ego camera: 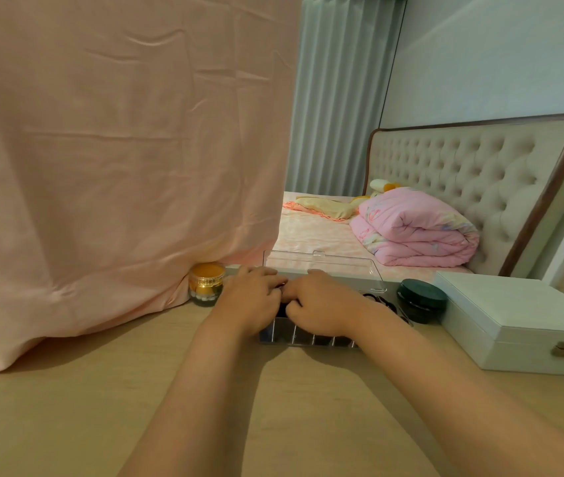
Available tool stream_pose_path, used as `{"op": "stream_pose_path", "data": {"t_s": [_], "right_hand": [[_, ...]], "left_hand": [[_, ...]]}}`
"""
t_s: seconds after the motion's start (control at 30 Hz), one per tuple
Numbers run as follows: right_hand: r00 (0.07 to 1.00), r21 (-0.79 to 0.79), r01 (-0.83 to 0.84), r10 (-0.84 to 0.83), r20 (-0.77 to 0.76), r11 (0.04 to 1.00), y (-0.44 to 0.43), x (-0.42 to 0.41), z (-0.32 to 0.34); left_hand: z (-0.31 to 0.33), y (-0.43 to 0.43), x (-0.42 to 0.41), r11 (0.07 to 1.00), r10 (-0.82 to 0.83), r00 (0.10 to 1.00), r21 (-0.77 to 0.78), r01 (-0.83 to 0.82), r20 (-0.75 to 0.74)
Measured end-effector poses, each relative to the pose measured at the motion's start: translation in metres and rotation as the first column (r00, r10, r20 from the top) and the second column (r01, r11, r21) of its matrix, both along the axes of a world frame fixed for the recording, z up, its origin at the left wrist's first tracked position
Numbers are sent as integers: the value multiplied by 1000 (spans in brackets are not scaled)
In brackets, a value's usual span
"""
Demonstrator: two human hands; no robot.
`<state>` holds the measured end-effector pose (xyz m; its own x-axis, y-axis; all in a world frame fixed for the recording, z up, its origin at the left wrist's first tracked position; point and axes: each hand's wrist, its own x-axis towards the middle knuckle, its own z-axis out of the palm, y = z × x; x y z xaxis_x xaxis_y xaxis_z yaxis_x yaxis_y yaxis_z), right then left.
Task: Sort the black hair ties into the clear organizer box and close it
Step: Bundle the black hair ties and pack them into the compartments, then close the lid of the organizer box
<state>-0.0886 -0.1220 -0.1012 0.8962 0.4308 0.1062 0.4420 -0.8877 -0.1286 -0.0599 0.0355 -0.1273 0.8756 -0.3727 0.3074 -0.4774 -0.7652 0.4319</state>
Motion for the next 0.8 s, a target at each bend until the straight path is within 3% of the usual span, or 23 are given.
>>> {"op": "stream_pose_path", "data": {"t_s": [0.17,0.27,0.5,0.63,0.8], "right_hand": [[991,323,109,-127,35,940,-16,-12,12],[975,402,172,-214,60,899,-23,-15,12],[991,218,100,-116,64,971,-19,-23,-5],[981,-146,48,-19,195,988,-10,-18,-5],[997,-255,44,-27,70,966,1,-12,1]], "left_hand": [[1,-3,0,994,-13,999,108,17,-40],[1,-2,-1,987,-3,998,163,12,-58],[6,7,6,978,-39,983,-208,1,-180],[10,10,5,973,-21,985,-229,-20,-173],[7,7,2,982,-18,987,-188,-12,-159]]}}
